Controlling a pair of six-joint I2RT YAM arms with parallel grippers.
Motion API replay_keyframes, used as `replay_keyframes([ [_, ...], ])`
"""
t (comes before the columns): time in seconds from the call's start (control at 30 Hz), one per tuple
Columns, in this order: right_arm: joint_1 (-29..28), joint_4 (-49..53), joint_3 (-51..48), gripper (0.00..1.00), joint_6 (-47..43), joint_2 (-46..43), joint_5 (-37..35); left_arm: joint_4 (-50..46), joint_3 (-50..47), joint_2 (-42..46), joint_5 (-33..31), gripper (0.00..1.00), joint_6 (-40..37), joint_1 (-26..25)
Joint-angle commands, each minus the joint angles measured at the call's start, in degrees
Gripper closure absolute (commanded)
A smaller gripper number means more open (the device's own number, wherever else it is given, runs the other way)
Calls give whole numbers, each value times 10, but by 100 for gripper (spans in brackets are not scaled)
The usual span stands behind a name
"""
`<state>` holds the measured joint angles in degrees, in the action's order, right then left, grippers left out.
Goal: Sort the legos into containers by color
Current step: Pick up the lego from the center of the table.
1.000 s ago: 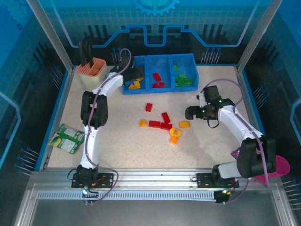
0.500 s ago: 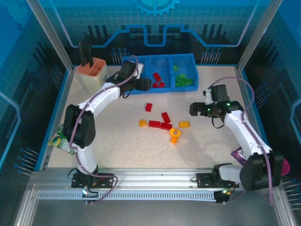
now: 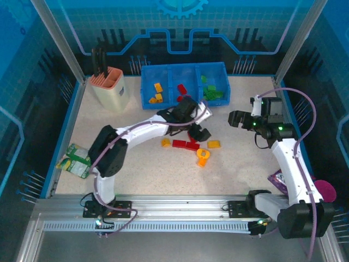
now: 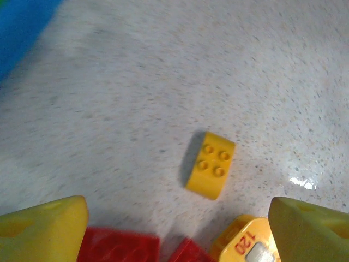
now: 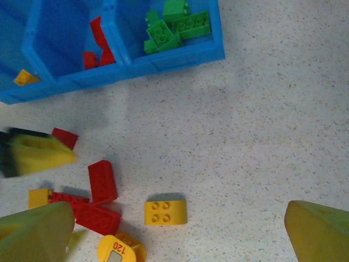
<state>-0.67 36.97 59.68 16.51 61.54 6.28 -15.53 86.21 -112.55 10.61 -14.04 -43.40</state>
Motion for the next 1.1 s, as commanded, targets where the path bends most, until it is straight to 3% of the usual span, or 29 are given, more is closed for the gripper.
replay_keyframes([
  [0.0,8,-24,-10,0,-3,-18,37,-23,28,-40,5,13,-61,-28],
  [0.1,8,-49,-32,0,-13,-43,69,-15,48,-76,3,13,-74,-49],
  [0.37,8,-41,-46,0,-29,-70,66,-14,105,-161,-18,15,-101,-84],
  [0.77,9,-55,-62,0,-36,-53,76,-61,175,-226,-68,21,-101,-84],
  [0.93,10,-63,-64,0,-39,-49,78,-100,194,-244,-81,31,-80,-73],
  [1.07,10,-68,-68,0,-39,-45,76,-125,192,-249,-81,33,-79,-71],
])
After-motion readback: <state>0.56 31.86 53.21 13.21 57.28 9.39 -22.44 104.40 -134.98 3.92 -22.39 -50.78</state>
